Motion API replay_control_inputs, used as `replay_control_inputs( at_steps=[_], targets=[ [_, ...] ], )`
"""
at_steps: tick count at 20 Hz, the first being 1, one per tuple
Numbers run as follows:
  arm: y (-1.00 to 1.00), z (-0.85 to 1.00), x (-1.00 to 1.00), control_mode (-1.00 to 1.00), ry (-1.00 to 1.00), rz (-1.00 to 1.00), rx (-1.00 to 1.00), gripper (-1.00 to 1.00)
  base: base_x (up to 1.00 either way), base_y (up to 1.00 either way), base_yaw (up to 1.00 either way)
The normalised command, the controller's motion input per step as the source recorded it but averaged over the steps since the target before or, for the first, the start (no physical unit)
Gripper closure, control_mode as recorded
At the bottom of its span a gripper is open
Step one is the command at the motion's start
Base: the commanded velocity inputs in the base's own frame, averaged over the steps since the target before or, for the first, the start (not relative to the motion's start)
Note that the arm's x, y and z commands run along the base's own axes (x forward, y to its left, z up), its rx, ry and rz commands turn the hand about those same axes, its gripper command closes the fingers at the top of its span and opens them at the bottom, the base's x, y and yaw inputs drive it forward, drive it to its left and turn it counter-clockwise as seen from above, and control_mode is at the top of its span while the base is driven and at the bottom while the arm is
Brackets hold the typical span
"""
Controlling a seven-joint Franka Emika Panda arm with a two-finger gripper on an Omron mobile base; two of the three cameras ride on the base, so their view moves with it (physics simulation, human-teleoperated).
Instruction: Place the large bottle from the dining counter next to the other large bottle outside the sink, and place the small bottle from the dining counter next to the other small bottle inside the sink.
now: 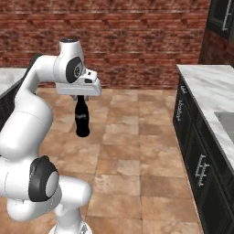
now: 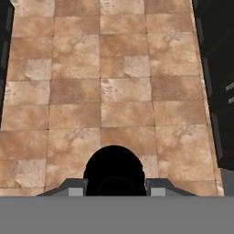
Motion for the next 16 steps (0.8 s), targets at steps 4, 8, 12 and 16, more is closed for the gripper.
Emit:
replay_control_inputs(
  at_steps=[4,8,12,16],
  targets=[
    [0.00,0.00,0.00,1.00,0.00,0.00,0.00,1.00,0.00,0.00,-0.24],
    [0.00,0.00,0.00,1.00,0.00,0.00,0.00,1.00,0.00,0.00,-0.24],
    [0.00,0.00,0.00,1.00,0.00,0.00,0.00,1.00,0.00,0.00,-0.25],
    [0.00,0.00,0.00,1.00,0.00,0.00,0.00,1.00,0.00,0.00,-0.25]
  ],
)
